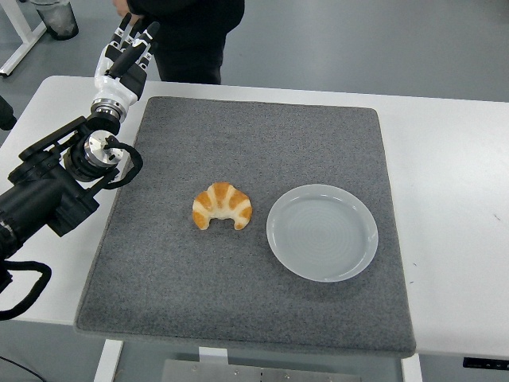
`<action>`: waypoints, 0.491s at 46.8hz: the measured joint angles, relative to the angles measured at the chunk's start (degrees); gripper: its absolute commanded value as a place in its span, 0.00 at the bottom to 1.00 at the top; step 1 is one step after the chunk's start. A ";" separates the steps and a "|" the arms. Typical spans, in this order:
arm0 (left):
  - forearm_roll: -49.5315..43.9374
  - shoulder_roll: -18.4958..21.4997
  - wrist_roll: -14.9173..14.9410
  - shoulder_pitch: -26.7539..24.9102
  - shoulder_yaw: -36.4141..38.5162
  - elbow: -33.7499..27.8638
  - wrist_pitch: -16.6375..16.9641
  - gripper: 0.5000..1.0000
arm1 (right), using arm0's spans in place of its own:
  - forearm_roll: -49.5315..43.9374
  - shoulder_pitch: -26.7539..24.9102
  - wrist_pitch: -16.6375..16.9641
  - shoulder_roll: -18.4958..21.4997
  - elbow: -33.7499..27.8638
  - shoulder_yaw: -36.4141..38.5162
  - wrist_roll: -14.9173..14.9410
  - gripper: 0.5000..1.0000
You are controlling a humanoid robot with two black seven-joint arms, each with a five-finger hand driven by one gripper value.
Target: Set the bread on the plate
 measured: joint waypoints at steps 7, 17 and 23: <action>0.92 -0.03 -0.81 -0.01 0.17 0.15 0.24 1.00 | 0.00 0.01 0.00 0.00 -0.03 0.00 0.00 0.90; 11.68 0.59 -0.76 -1.73 0.69 0.09 -0.25 1.00 | 0.00 0.00 0.00 0.00 -0.04 0.00 0.00 0.90; 27.19 1.02 -0.34 -4.07 4.64 -0.94 -1.84 1.00 | 0.00 0.01 0.00 0.00 -0.05 0.00 0.00 0.90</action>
